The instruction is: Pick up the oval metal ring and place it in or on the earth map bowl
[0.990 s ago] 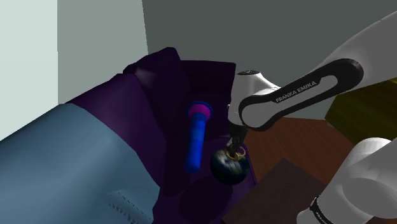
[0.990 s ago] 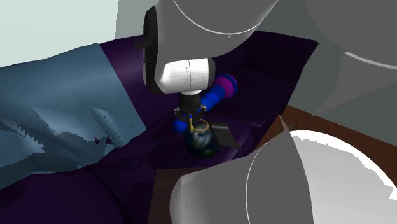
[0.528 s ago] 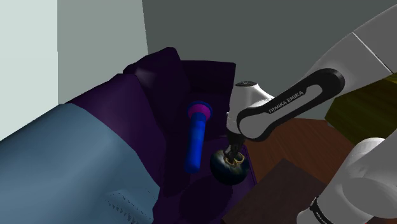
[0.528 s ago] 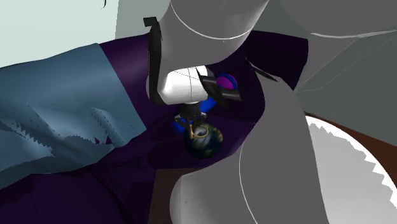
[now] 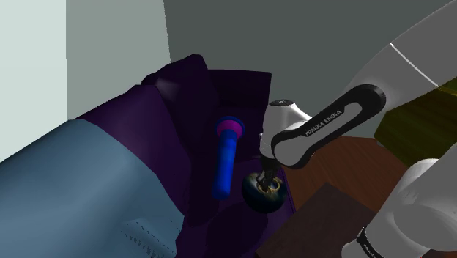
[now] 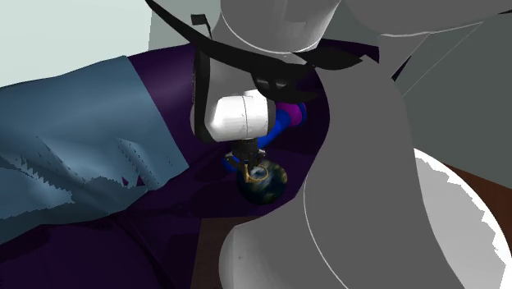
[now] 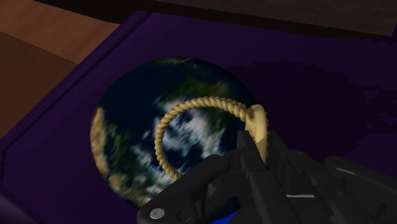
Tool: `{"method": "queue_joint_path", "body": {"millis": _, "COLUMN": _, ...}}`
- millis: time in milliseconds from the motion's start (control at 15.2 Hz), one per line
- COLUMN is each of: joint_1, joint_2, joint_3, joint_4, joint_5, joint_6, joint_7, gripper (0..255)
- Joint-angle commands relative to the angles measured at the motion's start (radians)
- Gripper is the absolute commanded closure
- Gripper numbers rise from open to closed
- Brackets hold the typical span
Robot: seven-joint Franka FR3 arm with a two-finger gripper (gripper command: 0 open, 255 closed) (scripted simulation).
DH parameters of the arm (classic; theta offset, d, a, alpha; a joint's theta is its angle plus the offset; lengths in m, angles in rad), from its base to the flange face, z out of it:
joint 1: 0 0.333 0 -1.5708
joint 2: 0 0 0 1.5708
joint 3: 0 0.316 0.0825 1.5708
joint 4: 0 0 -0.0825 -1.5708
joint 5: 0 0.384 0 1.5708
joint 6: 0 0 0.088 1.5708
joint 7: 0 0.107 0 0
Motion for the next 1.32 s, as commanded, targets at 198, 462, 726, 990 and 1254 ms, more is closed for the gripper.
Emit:
{"method": "queue_joint_path", "body": {"millis": 198, "joint_1": 0.0, "joint_2": 0.0, "joint_3": 0.0, "joint_4": 0.0, "joint_5": 0.0, "joint_6": 0.0, "joint_7": 0.0, "gripper": 0}}
{"method": "queue_joint_path", "body": {"millis": 462, "joint_1": 0.0, "joint_2": 0.0, "joint_3": 0.0, "joint_4": 0.0, "joint_5": 0.0, "joint_6": 0.0, "joint_7": 0.0, "gripper": 0}}
{"method": "queue_joint_path", "body": {"millis": 726, "joint_1": 0.005, "joint_2": -0.106, "joint_3": -0.013, "joint_4": 0.032, "joint_5": 0.009, "joint_6": -0.137, "joint_7": -0.01, "gripper": 0}}
{"method": "queue_joint_path", "body": {"millis": 990, "joint_1": 0.006, "joint_2": -0.13, "joint_3": -0.016, "joint_4": 0.043, "joint_5": 0.009, "joint_6": -0.172, "joint_7": -0.011, "gripper": 0}}
{"method": "queue_joint_path", "body": {"millis": 1254, "joint_1": 0.006, "joint_2": -0.13, "joint_3": -0.016, "joint_4": 0.043, "joint_5": 0.009, "joint_6": -0.172, "joint_7": -0.011, "gripper": 0}}
